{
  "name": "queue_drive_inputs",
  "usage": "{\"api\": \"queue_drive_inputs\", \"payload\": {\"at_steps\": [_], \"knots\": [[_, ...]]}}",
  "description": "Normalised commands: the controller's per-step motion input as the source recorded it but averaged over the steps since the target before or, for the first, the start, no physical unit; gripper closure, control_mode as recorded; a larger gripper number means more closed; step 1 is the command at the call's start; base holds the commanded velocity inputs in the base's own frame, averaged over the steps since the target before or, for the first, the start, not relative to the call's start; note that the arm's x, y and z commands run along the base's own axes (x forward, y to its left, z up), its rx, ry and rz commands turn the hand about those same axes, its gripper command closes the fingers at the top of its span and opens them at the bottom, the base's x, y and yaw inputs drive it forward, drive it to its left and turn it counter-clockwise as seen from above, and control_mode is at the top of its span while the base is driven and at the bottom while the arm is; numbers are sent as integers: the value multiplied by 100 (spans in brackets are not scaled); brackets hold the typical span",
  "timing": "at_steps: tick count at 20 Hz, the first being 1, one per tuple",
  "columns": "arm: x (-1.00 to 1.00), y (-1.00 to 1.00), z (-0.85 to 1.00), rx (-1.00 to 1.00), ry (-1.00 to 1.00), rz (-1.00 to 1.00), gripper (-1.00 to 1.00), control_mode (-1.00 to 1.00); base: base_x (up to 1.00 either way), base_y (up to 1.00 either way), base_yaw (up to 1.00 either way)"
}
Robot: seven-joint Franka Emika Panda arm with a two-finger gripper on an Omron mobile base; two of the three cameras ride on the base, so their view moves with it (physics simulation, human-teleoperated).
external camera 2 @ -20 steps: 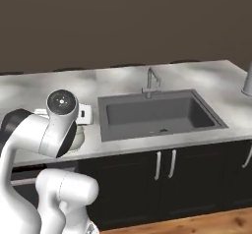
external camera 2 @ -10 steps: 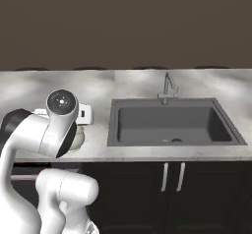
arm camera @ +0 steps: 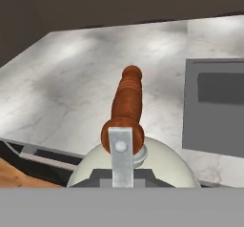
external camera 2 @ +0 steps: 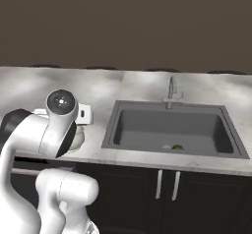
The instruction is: Open the cabinet, pick the kettle from the cabinet, and place it in the sink.
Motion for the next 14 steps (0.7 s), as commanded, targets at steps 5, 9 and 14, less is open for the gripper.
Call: {"api": "queue_drive_inputs", "payload": {"at_steps": [5, 9, 14], "knots": [[0, 0, 0, 0, 0, 0, 100, 100, 1, -52, 22], [0, 0, 0, 0, 0, 0, 100, 100, 0, -55, 19], [0, 0, 0, 0, 0, 0, 100, 100, 0, -54, 19]]}}
